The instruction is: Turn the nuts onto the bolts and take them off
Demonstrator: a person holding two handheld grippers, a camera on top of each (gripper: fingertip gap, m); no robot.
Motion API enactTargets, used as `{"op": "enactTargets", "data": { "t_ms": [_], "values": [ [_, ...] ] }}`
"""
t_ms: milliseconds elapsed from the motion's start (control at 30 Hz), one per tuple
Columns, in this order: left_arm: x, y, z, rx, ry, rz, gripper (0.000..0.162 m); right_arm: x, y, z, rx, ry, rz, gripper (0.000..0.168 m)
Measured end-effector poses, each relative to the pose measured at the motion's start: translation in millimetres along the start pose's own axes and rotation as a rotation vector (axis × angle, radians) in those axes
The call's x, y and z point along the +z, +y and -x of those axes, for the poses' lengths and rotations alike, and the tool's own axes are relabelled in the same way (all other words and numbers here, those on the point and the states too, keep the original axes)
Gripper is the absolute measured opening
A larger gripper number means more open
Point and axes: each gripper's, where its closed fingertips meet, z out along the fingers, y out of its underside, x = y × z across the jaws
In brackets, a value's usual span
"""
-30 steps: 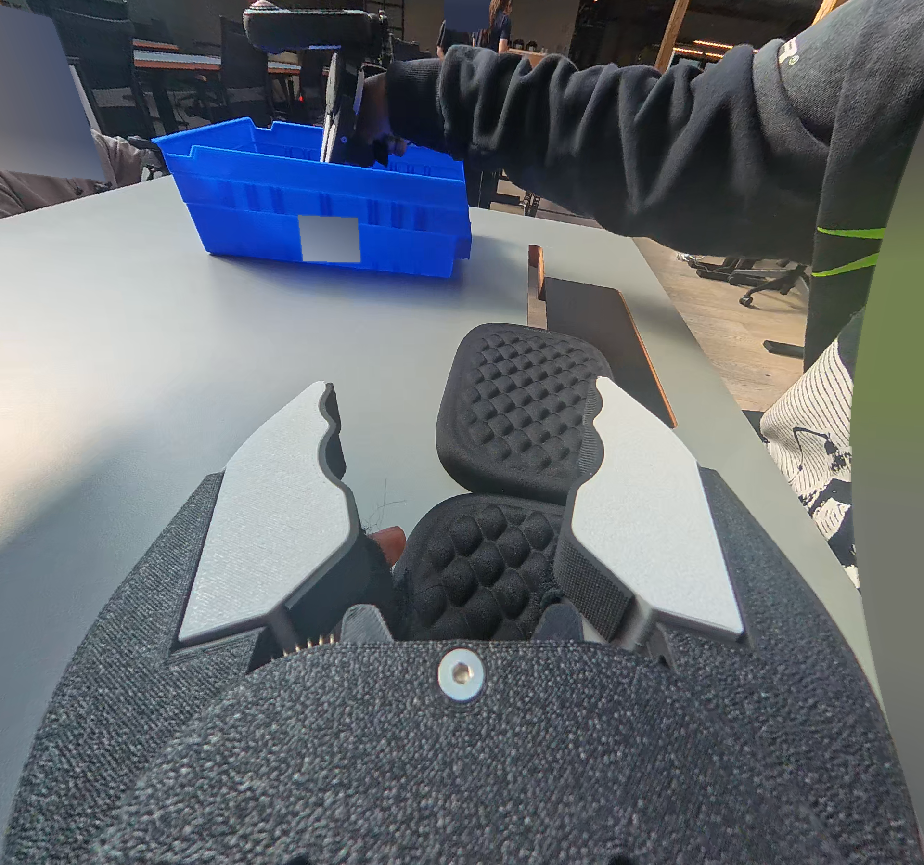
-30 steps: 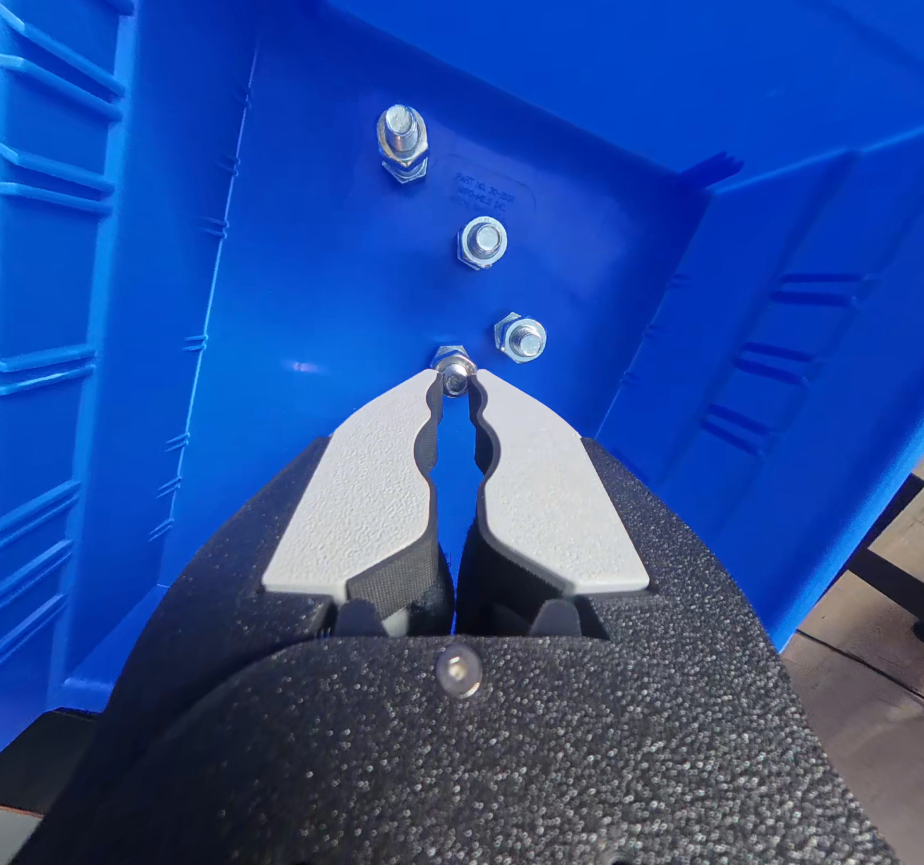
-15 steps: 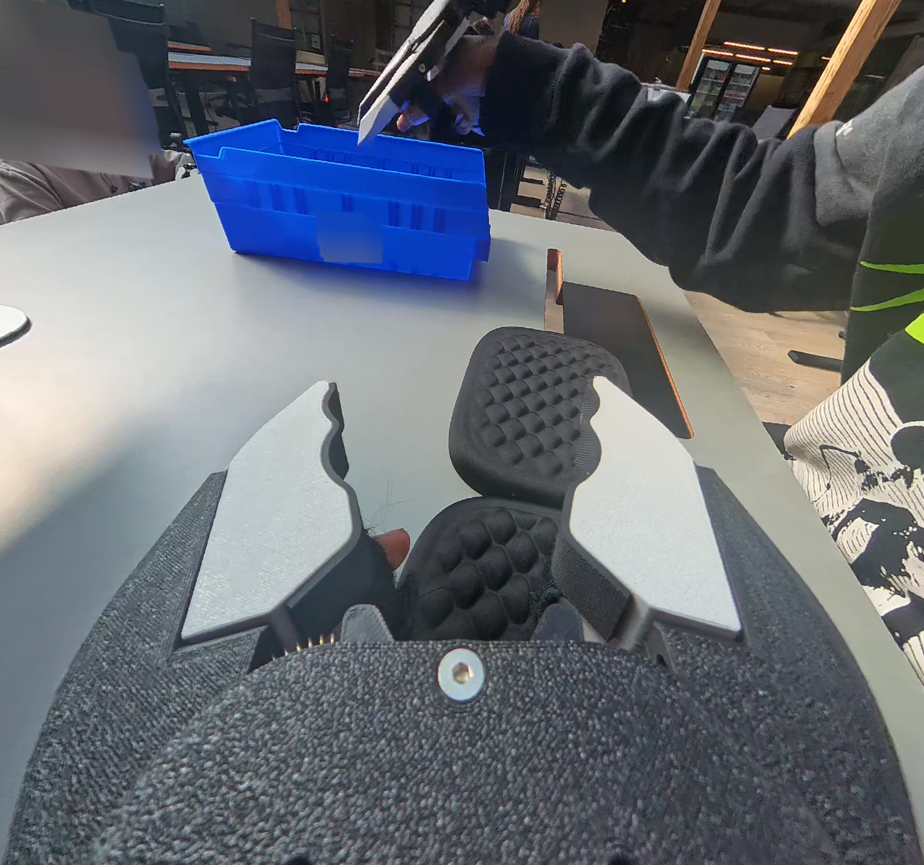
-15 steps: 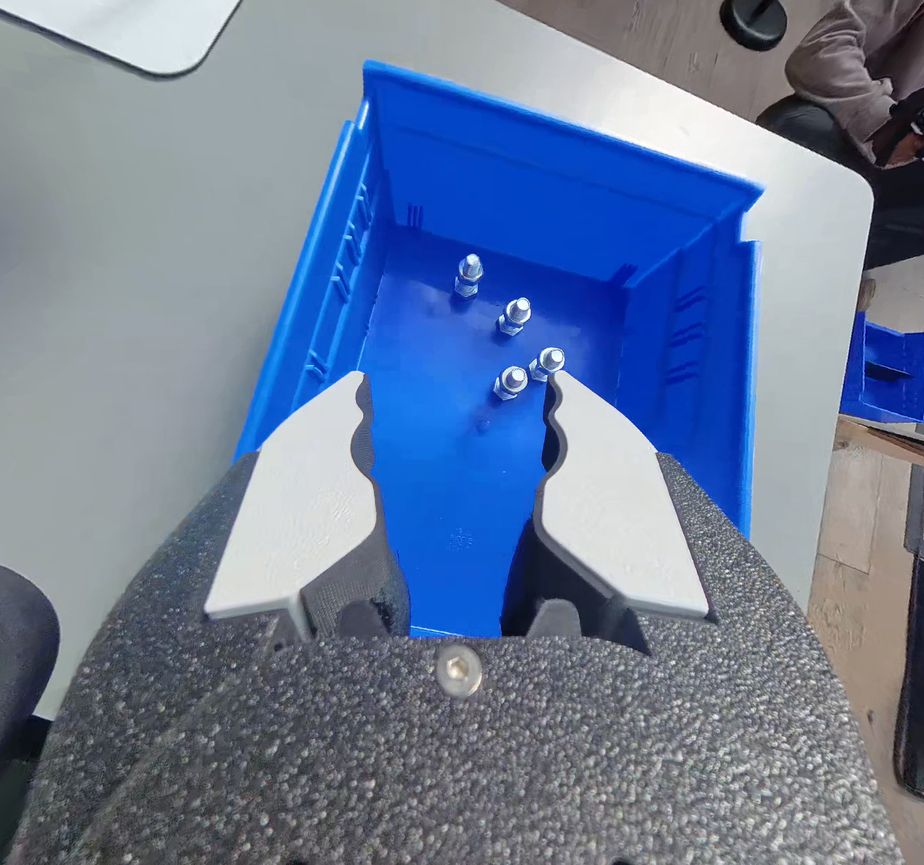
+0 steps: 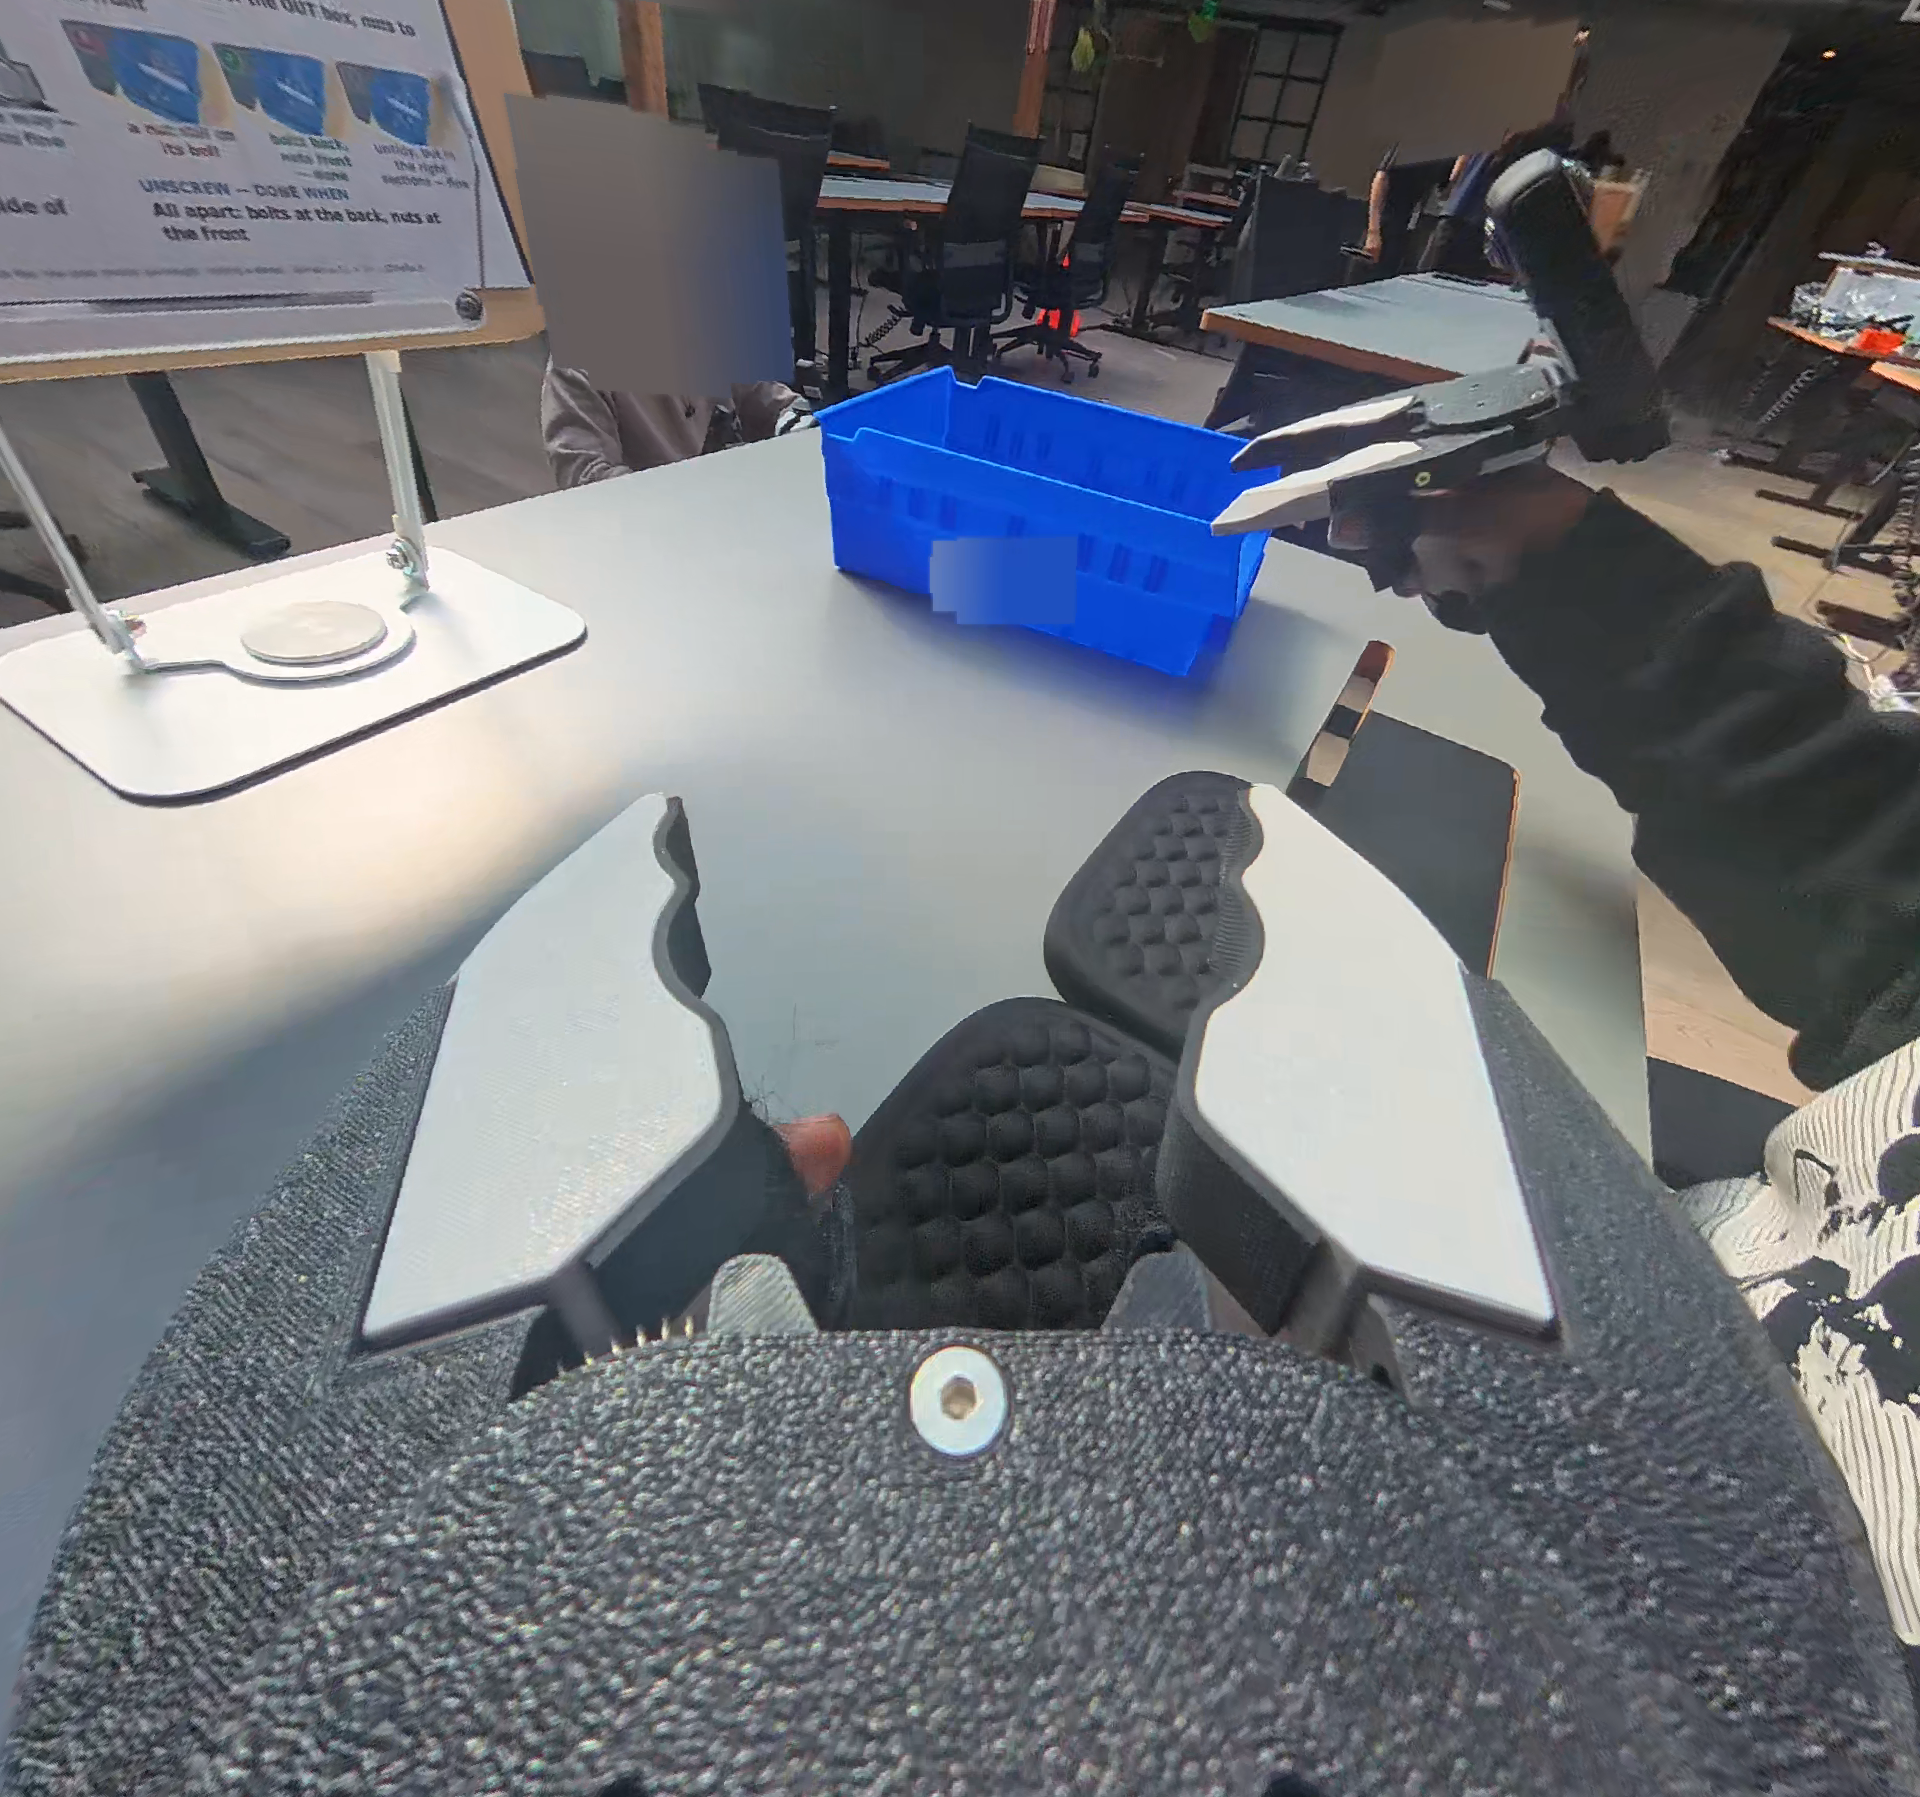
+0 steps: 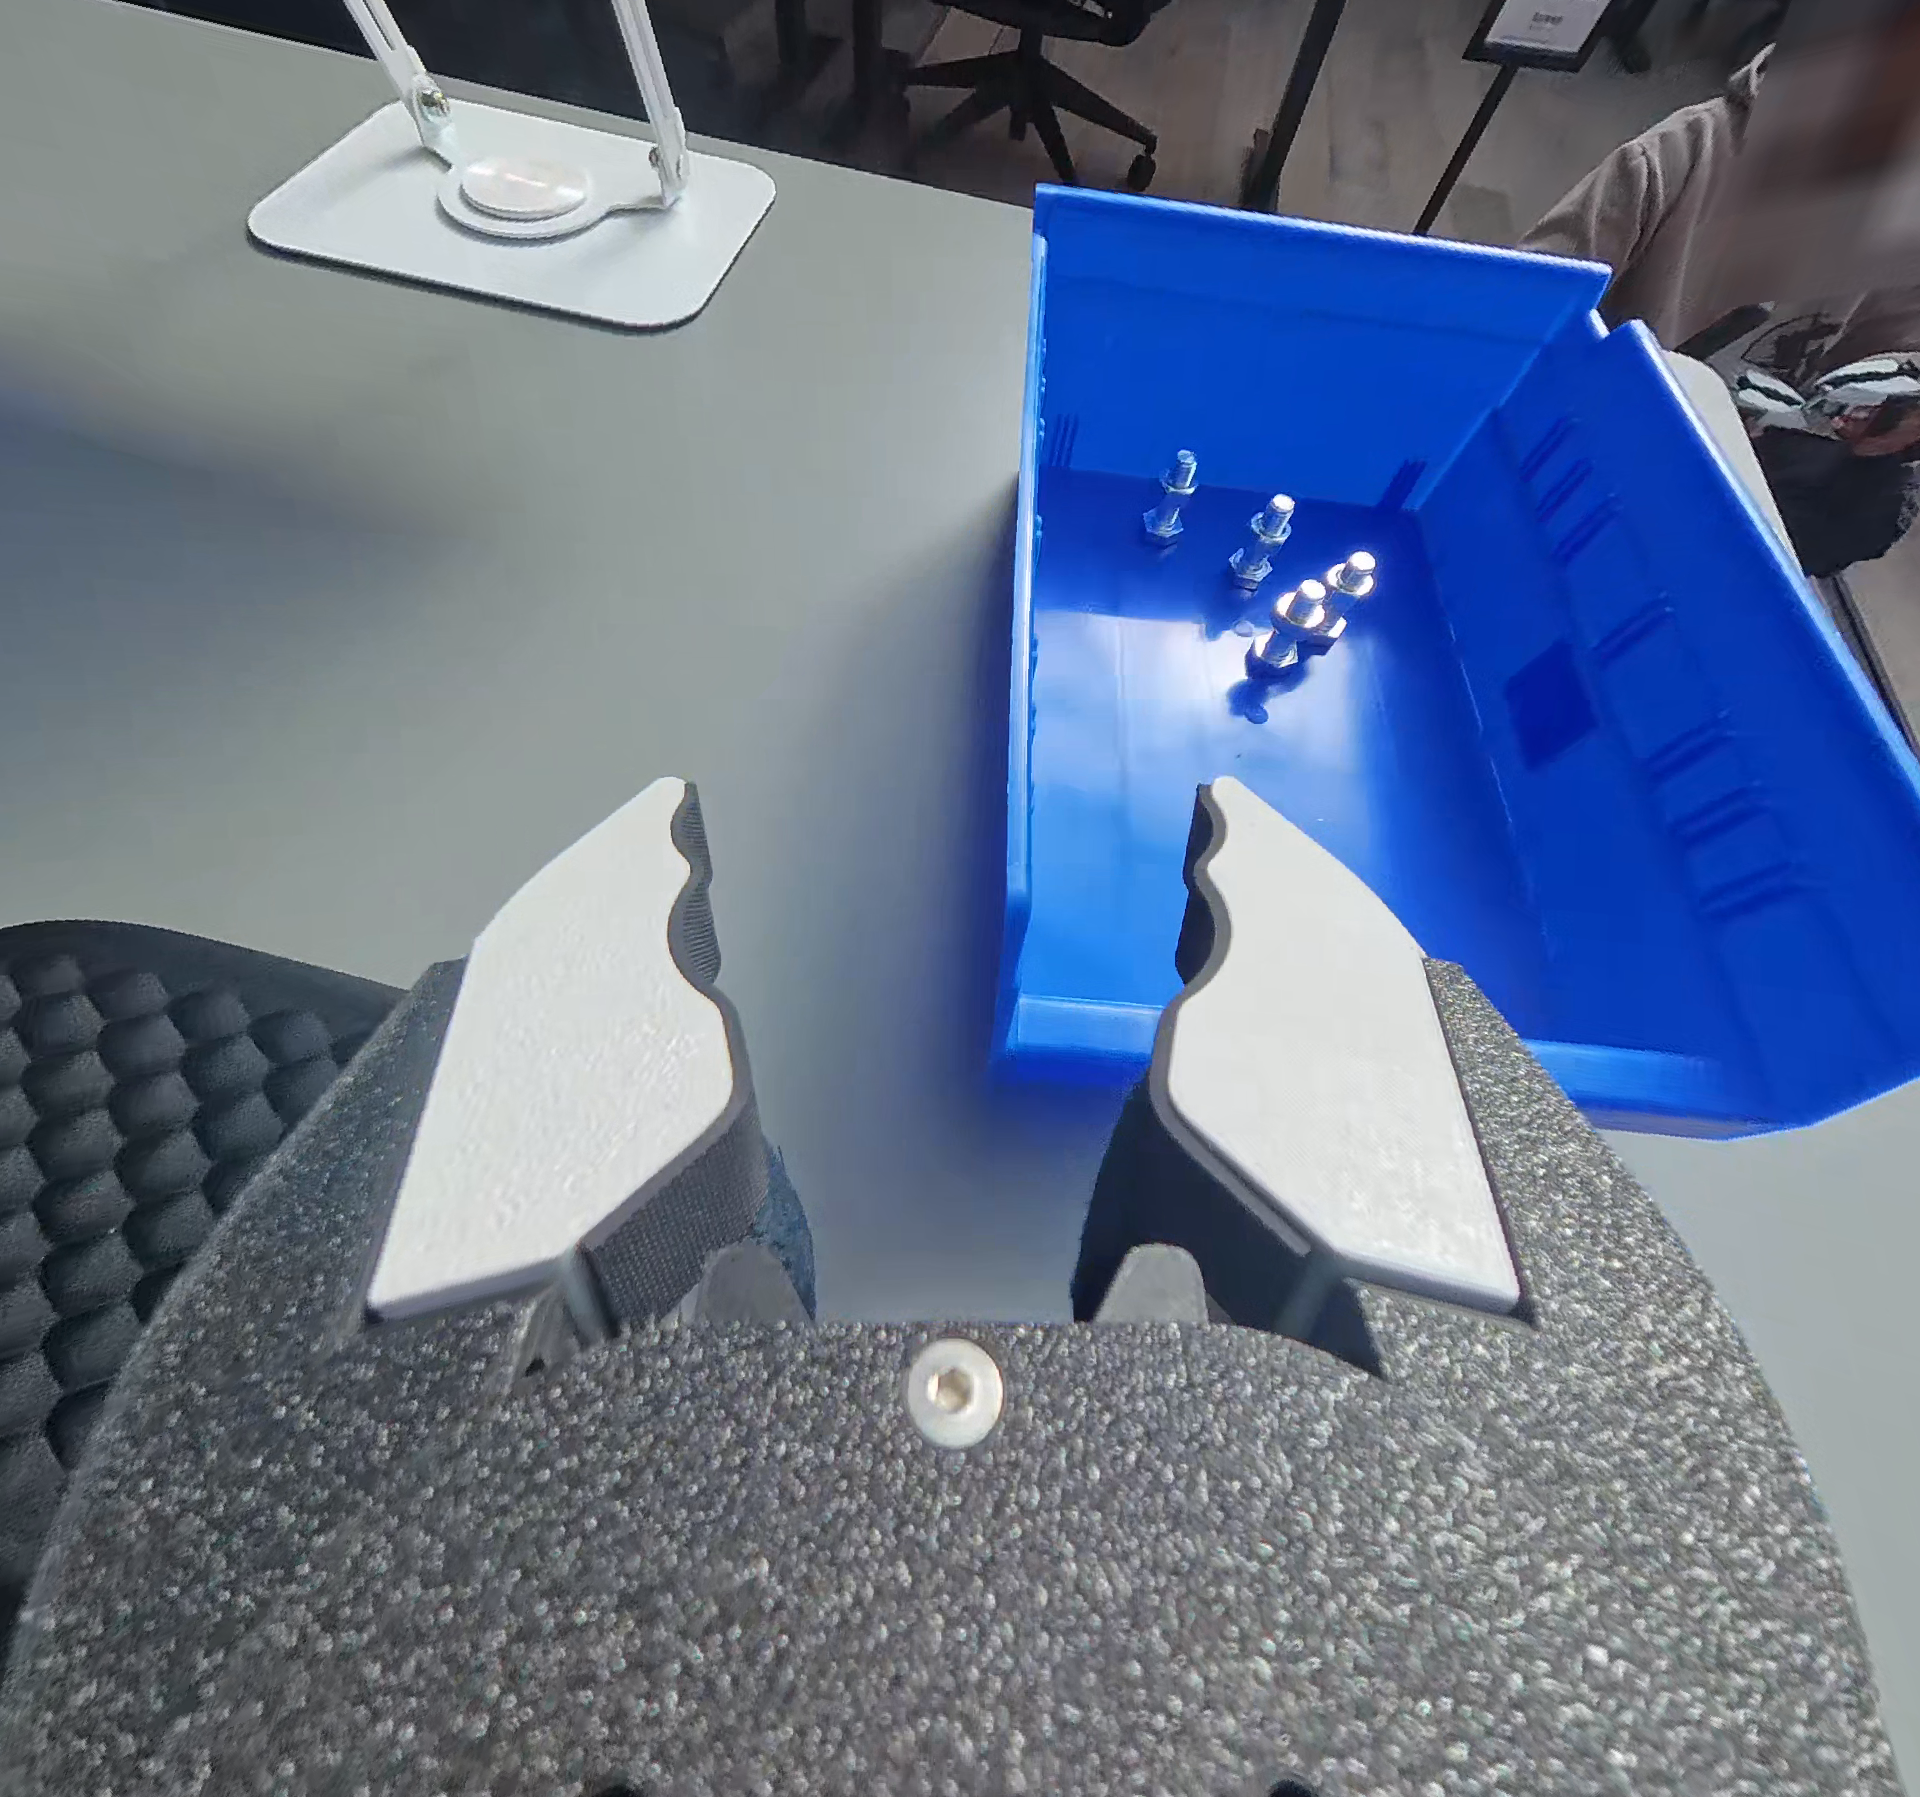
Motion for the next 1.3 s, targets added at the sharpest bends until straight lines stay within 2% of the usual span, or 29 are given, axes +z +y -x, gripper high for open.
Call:
{"op": "enactTargets", "data": {
  "t_ms": [100,200,300,400,533,667,800,967,1033,1067,1167,1300],
  "values": [
    [-41,-9,17,0.012,-0.166,0.02,0.097,9,21,1,0.016,0.018,0.068,0.089],
    [-85,-5,48,0.03,-0.391,0.094,0.099,17,31,-1,-0.013,0.05,0.102,0.086],
    [-126,17,86,0.041,-0.649,0.225,0.1,20,34,3,-0.038,0.049,0.111,0.079],
    [-145,47,109,0.025,-0.783,0.368,0.097,22,36,4,-0.054,0.068,0.115,0.072],
    [-143,81,122,-0.033,-0.788,0.463,0.084,26,41,4,-0.062,0.073,0.124,0.066],
    [-137,97,133,-0.001,-0.808,0.508,0.05,29,44,3,-0.088,0.083,0.134,0.053],
    [-132,98,138,0.023,-0.823,0.51,0.017,29,44,-3,-0.108,0.114,0.134,0.04],
    [-128,99,139,0.011,-0.808,0.503,0.013,31,48,-12,-0.135,0.133,0.153,0.036],
    [-126,101,139,-0.001,-0.793,0.506,0.011,34,52,-13,-0.145,0.12,0.17,0.012],
    [-126,100,140,0.004,-0.799,0.502,0.01,35,52,-15,-0.153,0.121,0.166,0.005],
    [-126,98,143,0.025,-0.82,0.509,0.007,39,48,-7,-0.133,0.063,0.144,0.004],
    [-121,97,145,0.033,-0.833,0.524,0.007,43,45,2,-0.18,0.077,0.153,0.005]
  ]
}}
